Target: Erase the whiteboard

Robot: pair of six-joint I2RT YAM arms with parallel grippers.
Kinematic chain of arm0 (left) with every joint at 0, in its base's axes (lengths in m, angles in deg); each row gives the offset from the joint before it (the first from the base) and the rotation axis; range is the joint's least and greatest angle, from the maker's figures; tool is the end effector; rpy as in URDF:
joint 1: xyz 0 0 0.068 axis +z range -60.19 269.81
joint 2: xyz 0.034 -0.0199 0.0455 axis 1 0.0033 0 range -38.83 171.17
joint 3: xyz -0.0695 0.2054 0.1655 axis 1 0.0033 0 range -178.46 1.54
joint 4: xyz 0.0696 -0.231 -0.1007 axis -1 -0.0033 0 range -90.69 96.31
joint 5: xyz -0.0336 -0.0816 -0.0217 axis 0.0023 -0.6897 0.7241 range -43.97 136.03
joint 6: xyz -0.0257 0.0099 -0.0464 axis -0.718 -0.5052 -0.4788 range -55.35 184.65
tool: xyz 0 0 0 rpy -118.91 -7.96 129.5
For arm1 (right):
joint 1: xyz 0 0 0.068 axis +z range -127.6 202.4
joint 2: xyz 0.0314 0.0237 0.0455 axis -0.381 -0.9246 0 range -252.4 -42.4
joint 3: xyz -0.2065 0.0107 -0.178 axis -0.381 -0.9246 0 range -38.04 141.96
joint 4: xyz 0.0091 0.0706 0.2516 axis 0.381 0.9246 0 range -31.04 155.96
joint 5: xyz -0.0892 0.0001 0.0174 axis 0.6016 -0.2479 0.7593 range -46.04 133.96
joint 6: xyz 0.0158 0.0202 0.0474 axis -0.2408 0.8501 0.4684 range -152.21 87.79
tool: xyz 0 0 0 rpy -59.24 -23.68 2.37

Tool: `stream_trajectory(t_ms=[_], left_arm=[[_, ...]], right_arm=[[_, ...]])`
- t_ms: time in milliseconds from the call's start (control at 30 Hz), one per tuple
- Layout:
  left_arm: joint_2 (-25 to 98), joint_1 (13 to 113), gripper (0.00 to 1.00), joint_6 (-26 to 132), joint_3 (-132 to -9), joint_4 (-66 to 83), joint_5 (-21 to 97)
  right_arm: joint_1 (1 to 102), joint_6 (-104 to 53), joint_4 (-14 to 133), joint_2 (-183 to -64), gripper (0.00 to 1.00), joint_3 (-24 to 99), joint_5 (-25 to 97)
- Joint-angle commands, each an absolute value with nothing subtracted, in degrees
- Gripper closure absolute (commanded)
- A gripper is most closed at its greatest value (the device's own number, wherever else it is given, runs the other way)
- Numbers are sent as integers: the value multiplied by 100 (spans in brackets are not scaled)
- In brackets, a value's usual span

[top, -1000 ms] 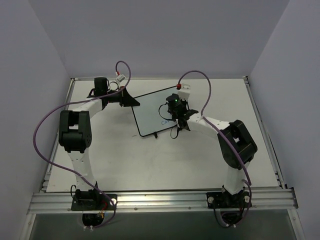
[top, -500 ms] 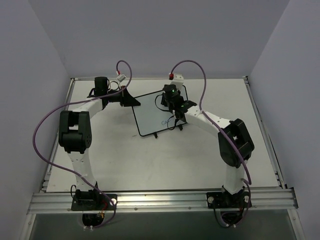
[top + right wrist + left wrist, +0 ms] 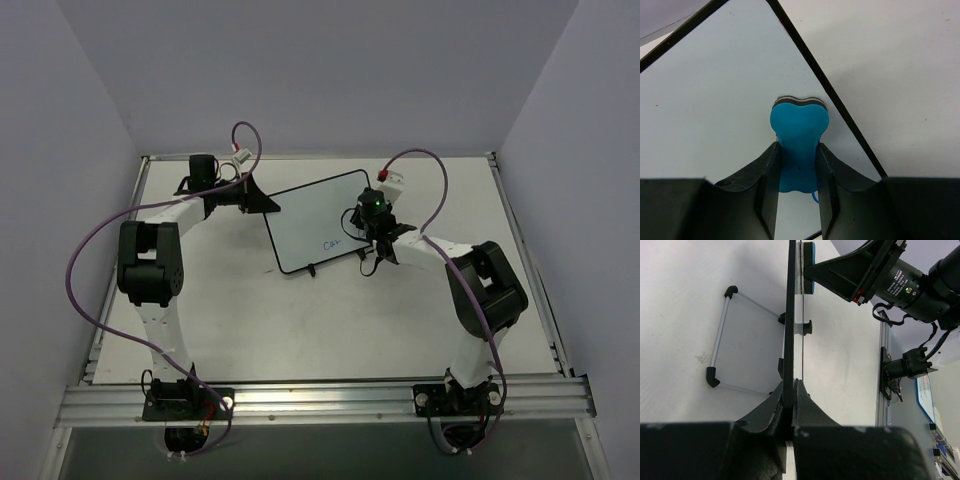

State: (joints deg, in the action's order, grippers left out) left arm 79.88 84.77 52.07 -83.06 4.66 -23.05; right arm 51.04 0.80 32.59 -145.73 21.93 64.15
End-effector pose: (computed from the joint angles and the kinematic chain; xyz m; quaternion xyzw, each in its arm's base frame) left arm 0.4490 -0.0730 0.2066 0.2097 0.7486 -0.5562 0.2938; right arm 0.3595 0.1824 0.2144 0.1343 0.7868 0.1792 0.5751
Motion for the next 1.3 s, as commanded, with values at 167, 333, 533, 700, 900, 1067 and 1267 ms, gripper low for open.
stream_trajectory(t_ms=[167,333,533,700,900,1067,1267], left_arm=[[7877,8357,98,6139,-8372,675,-2455],[7868,8357,98,6148,-8372,666,-2464],[7877,8339,98,6166,-8354,657,-2464],[7859,8339,98,6236,-8363,639,-2437],[7877,8339,98,6254,-8372,639,-2420],[7842,8339,98,6289,-8363,420,-2420],[7833,8313,98,6306,-8372,402,-2411]], right_arm=[[5393,461,3620,-14717,100,2172,6506],[5764,531,3620,-14691,100,2612,6663],[5712,400,3875,-14760,100,3139,6831],[5273,312,3954,-14822,100,2895,6629],[4877,303,3805,-14682,100,2139,6646],[4622,400,3523,-14532,100,1611,6515],[4560,268,3672,-14603,100,2057,6207]])
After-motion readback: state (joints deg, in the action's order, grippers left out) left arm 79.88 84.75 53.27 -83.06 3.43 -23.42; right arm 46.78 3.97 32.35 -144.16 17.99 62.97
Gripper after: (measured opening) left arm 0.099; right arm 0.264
